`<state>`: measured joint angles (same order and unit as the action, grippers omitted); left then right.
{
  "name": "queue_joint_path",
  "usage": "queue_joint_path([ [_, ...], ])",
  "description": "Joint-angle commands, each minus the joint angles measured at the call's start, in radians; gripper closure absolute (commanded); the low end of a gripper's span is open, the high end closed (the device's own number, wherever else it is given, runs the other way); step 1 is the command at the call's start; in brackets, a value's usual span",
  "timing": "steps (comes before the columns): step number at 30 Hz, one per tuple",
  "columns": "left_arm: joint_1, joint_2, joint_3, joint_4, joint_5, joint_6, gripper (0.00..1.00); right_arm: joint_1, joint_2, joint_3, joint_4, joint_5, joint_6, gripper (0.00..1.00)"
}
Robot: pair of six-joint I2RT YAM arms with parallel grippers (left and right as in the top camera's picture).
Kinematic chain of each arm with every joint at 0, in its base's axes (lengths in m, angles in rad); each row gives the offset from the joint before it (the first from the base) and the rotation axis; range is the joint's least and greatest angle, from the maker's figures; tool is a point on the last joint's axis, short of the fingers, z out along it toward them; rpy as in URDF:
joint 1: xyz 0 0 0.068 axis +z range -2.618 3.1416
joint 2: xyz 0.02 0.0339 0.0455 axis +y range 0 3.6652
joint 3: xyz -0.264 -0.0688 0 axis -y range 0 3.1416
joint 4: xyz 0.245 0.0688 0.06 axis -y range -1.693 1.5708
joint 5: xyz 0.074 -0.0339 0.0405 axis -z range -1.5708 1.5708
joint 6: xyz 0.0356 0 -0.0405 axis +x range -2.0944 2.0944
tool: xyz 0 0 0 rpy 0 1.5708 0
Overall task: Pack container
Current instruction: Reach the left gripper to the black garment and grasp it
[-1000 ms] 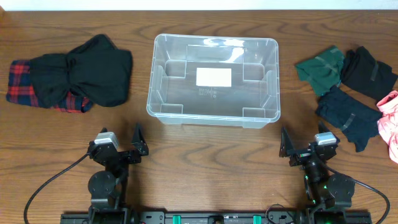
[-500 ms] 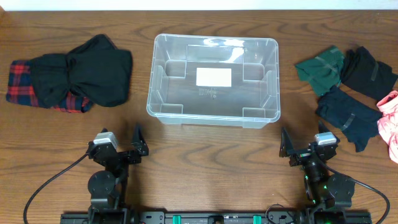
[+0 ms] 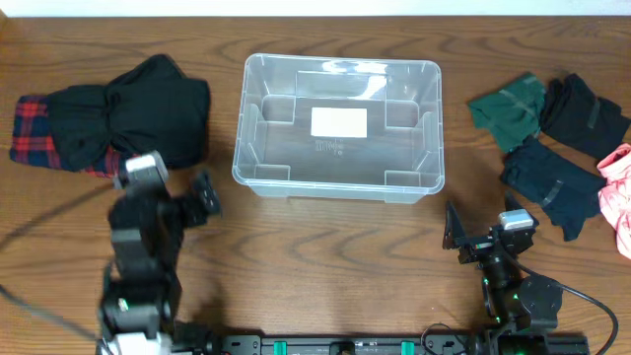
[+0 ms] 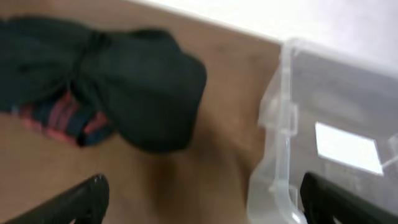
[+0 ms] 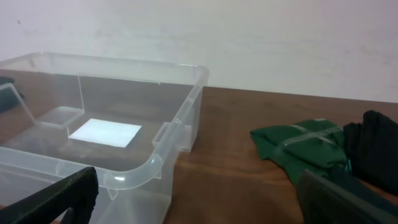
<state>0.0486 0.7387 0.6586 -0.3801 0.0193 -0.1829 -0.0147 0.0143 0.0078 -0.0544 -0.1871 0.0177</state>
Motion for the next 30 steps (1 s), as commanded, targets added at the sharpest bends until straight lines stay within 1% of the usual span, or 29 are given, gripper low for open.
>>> queue_joint_path([
  [1, 0.012, 0.149, 0.201, -0.11, 0.0, 0.009, 0.02, -0.005, -0.007, -0.002, -0.002, -0.004, 0.011, 0.01],
  [3, 0.012, 0.217, 0.3, -0.183, 0.007, 0.009, 0.02, -0.005, -0.007, -0.002, -0.002, -0.004, 0.011, 0.01],
  [6, 0.012, 0.283, 0.419, -0.303, 0.124, 0.01, 0.02, -0.005, -0.007, -0.002, -0.002, -0.004, 0.011, 0.01],
  [7, 0.012, 0.294, 0.435, -0.323, 0.131, 0.009, 0.02, -0.005, -0.007, -0.002, -0.002, -0.004, 0.011, 0.01],
  [15, 0.012, 0.336, 0.436, -0.323, 0.131, 0.005, 0.02, -0.005, -0.007, -0.002, -0.002, -0.004, 0.011, 0.01],
  [17, 0.013, 0.367, 0.436, -0.323, 0.128, -0.023, 0.02, -0.005, -0.007, -0.002, -0.002, -0.004, 0.011, 0.01],
  [18, 0.017, 0.391, 0.436, -0.323, 0.122, -0.088, 0.02, -0.005, -0.007, -0.002, -0.002, -0.004, 0.011, 0.01],
  [22, 0.049, 0.503, 0.426, -0.322, 0.042, -0.438, 0.02, -0.005, -0.007, -0.002, -0.002, -0.004, 0.011, 0.01],
  [24, 0.068, 0.56, 0.42, -0.318, 0.01, -0.573, 0.02, -0.005, -0.007, -0.002, -0.002, -0.004, 0.011, 0.01],
  [27, 0.092, 0.629, 0.413, -0.283, -0.004, -0.657, 0.02, -0.005, -0.007, -0.002, -0.002, -0.004, 0.011, 0.01],
  [30, 0.105, 0.677, 0.399, -0.227, -0.013, -0.694, 0.02, -0.005, -0.007, -0.002, -0.002, -0.004, 0.011, 0.01],
])
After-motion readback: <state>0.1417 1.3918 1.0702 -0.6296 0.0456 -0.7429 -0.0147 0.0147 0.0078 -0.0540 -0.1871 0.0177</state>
